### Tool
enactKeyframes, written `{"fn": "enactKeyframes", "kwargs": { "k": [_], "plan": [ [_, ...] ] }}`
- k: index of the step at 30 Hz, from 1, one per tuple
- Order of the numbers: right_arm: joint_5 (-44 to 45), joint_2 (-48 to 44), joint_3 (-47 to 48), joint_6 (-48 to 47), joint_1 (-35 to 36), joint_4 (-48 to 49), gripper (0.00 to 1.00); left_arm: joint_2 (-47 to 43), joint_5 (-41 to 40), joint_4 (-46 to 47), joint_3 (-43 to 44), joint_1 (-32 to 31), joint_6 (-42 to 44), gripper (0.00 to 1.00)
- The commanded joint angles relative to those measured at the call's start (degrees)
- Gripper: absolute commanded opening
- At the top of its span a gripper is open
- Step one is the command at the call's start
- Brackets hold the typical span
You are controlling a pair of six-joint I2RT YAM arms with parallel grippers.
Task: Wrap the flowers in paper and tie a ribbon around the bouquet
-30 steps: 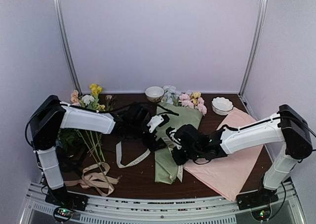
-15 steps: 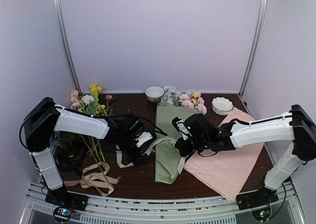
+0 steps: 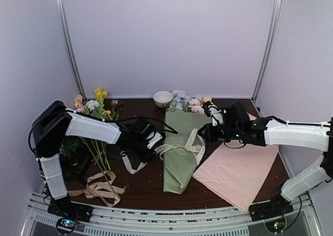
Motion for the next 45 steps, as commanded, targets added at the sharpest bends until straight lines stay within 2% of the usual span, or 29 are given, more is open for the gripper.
{"fn": "enactKeyframes", "kwargs": {
  "k": [1,8,13,18,24,27,30,31,33,34,35,36,41,45],
  "plan": [
    [-2.29,-4.84,-2.69,0.81,-7.96,0.0,0.0,1.55,-6.76,-4.87,-2.28,3.64,-4.42,0.0],
    [-8.55,-11.92,-10.04,6.1,-27.76,1.22,0.0,-5.16,-9.69,-0.13,-7.06,9.52,-10.56,0.0],
    [-11.98,-13.74,-16.74,9.29,-40.68,3.51,0.0,-10.51,-6.49,6.85,-15.86,17.37,-18.61,0.0],
    [-14.97,-12.33,-22.64,10.59,-49.99,6.45,0.0,-13.03,-2.01,10.27,-19.78,18.92,-19.81,0.0],
    [-15.42,-10.67,-21.96,9.07,-48.96,6.47,0.0,-12.61,1.03,9.84,-18.27,18.55,-16.57,0.0],
    [-12.87,-10.21,-16.58,2.57,-40.39,-0.04,0.0,-11.42,1.22,9.13,-15.54,15.61,-13.41,0.0],
    [-4.94,-5.19,-9.02,-2.29,-30.88,-11.96,0.0,-8.12,0.94,6.66,-10.09,14.03,-12.08,0.0],
    [-2.5,-3.59,-7.31,-2.75,-29.01,-15.78,0.1,-6.87,0.88,5.79,-8.45,13.95,-12.26,0.0],
    [0.1,-1.11,-4.39,-3.63,-26.6,-19.47,0.5,-5.4,0.64,4.87,-6.38,13.95,-12.68,0.0],
    [0.55,-0.22,-2.91,-4.52,-25.43,-20.93,0.75,-5.22,0.77,4.87,-5.94,13.92,-12.81,0.0],
    [1.01,0.67,-1.1,-5.73,-23.8,-22.43,0.91,-5.19,0.98,4.9,-5.88,13.83,-12.85,0.0],
    [1.26,1.61,0.84,-7.67,-21.23,-23.85,0.99,-5.23,1.02,4.72,-5.87,13.87,-12.65,0.0],
    [-2.73,8.86,12.57,-21.43,-9.59,-28.13,1.0,-5.43,0.12,3.89,-5.85,13.79,-11.57,0.0],
    [0.59,19.05,19.57,-30.2,-1.54,-31.84,1.0,-6.13,-0.05,4.07,-6.02,13.78,-11.36,0.0]
  ]
}}
